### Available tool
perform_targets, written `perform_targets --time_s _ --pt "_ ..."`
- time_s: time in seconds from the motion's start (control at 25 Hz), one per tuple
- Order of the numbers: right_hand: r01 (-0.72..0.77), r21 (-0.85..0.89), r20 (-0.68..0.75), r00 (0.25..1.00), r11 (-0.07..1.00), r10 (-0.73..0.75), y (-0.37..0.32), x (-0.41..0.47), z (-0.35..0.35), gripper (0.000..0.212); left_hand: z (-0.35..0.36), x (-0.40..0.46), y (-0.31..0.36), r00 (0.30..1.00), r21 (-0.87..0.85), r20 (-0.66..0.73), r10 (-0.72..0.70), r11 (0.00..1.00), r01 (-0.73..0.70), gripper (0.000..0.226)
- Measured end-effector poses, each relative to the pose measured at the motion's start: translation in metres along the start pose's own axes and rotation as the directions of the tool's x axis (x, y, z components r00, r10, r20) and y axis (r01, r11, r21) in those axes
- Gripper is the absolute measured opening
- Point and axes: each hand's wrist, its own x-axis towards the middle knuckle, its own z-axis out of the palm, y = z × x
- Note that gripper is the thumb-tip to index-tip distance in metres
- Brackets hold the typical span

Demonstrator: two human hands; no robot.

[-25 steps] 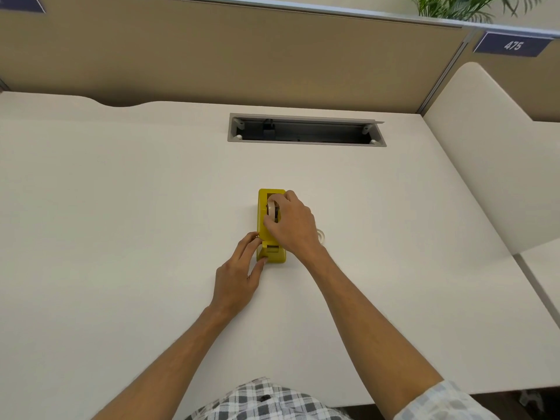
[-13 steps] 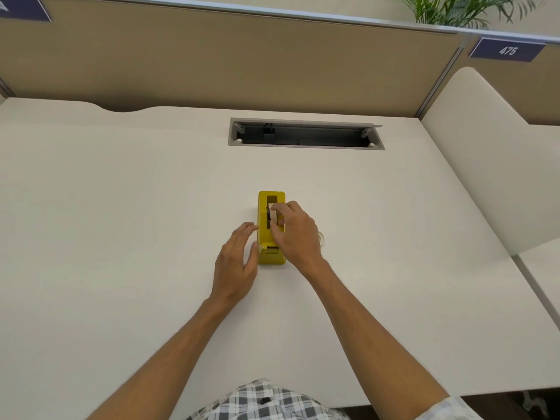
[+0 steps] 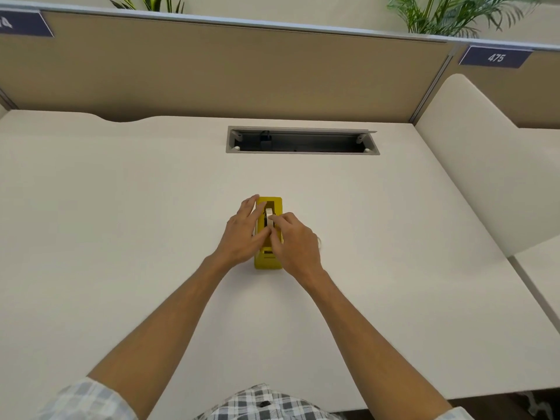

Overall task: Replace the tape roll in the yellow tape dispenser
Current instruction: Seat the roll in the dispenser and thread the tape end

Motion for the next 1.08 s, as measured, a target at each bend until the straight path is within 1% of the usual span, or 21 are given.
perform_targets --time_s 0.12,0.2,0.4,0.52,0.6,0.68,0.88,1.0,1.08 --pt "0.004 -0.063 0.078 0.997 0.998 0.001 0.0001 0.0013 -0.0038 0.033 -0.0018 0.0029 -0.0001 0.999 0.013 -0.035 0.013 1.0 -0.012 0.05" --pt "-0.001 -0.094 0.099 0.995 0.996 0.01 -0.0004 0.0029 -0.0056 0.037 -0.0014 0.0024 -0.0002 0.998 -0.002 -0.067 0.016 1.0 -0.017 0.047" --pt "-0.015 -0.114 0.14 0.99 0.993 0.031 -0.0014 0.0042 -0.0079 0.039 -0.0017 0.0015 0.0033 0.989 -0.082 -0.148 0.031 0.996 -0.043 0.041" --pt "-0.011 -0.113 0.133 0.991 0.994 0.026 -0.0025 0.0028 -0.0076 0.038 -0.0043 0.0065 0.0049 0.993 -0.036 -0.114 -0.003 0.999 -0.001 0.05" --pt "-0.01 -0.112 0.131 0.991 0.994 0.025 -0.0028 0.0023 -0.0076 0.036 -0.0051 0.009 0.0038 0.997 0.01 -0.07 -0.02 1.0 0.021 0.05" --pt "-0.007 -0.118 0.132 0.991 0.993 0.023 -0.0026 0.0024 -0.0071 0.035 -0.005 0.0081 0.0028 0.998 -0.007 -0.063 -0.011 1.0 0.01 0.046" --pt "-0.013 -0.139 0.135 0.99 0.99 0.032 -0.0038 0.0026 -0.0063 0.036 -0.0058 0.0052 0.0034 0.993 -0.075 -0.118 0.013 0.997 -0.022 0.043" --pt "-0.014 -0.136 0.135 0.99 0.991 0.032 -0.0032 0.0028 -0.0061 0.037 -0.006 0.0076 0.0033 0.997 -0.055 -0.083 -0.001 0.998 -0.004 0.05" --pt "-0.009 -0.141 0.138 0.99 0.99 0.028 -0.0029 0.003 -0.0058 0.038 -0.0046 0.0082 0.0027 0.999 -0.028 -0.05 -0.012 1.0 0.01 0.05"
